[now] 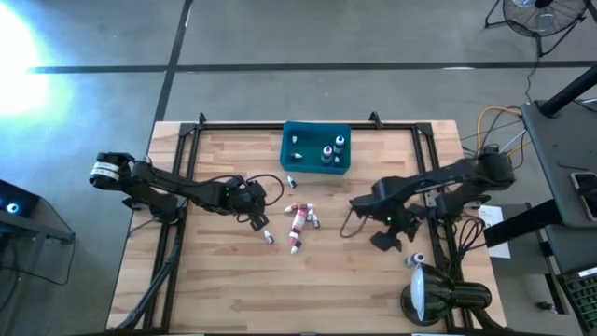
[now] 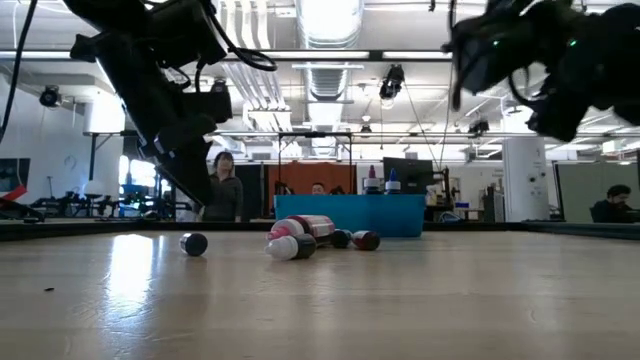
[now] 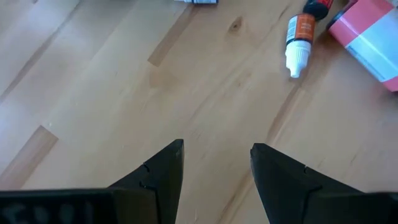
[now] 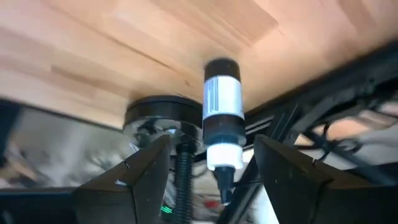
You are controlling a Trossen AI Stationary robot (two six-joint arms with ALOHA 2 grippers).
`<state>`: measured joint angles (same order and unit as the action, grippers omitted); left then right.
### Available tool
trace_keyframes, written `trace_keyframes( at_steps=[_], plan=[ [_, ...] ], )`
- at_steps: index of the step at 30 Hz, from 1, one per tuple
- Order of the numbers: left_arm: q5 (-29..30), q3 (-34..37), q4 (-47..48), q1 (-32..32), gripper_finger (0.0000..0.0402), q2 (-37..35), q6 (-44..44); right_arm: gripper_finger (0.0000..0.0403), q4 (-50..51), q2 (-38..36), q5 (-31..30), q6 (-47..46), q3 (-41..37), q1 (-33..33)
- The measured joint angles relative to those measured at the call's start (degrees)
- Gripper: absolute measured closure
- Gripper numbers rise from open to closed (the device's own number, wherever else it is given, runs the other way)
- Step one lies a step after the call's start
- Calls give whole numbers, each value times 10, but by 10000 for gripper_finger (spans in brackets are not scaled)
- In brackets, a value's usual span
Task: Pick & Place food coloring
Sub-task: Put the large black food coloring bottle into the blue bin
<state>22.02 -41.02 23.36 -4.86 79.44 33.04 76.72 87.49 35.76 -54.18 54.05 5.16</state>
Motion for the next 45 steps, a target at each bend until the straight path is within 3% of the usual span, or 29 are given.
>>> trace_keyframes(
  at_steps=[7, 18, 29, 38, 45],
  plan=[
    [-5, 0, -23, 9, 239, 0, -3, 162, 14, -78, -15, -154, -19, 46],
    [-33, 0, -28, 22, 239, 0, -16, 143, -27, -98, 7, -233, -36, 120],
    [-37, 0, -28, 22, 239, 0, -16, 196, -65, -96, 18, -273, -47, 151],
    [-45, 0, -28, 22, 239, 0, -16, 209, -85, -96, 19, -283, -54, 153],
    [-45, 0, -28, 22, 239, 0, -16, 254, -85, -96, 24, -282, -55, 160]
  ],
)
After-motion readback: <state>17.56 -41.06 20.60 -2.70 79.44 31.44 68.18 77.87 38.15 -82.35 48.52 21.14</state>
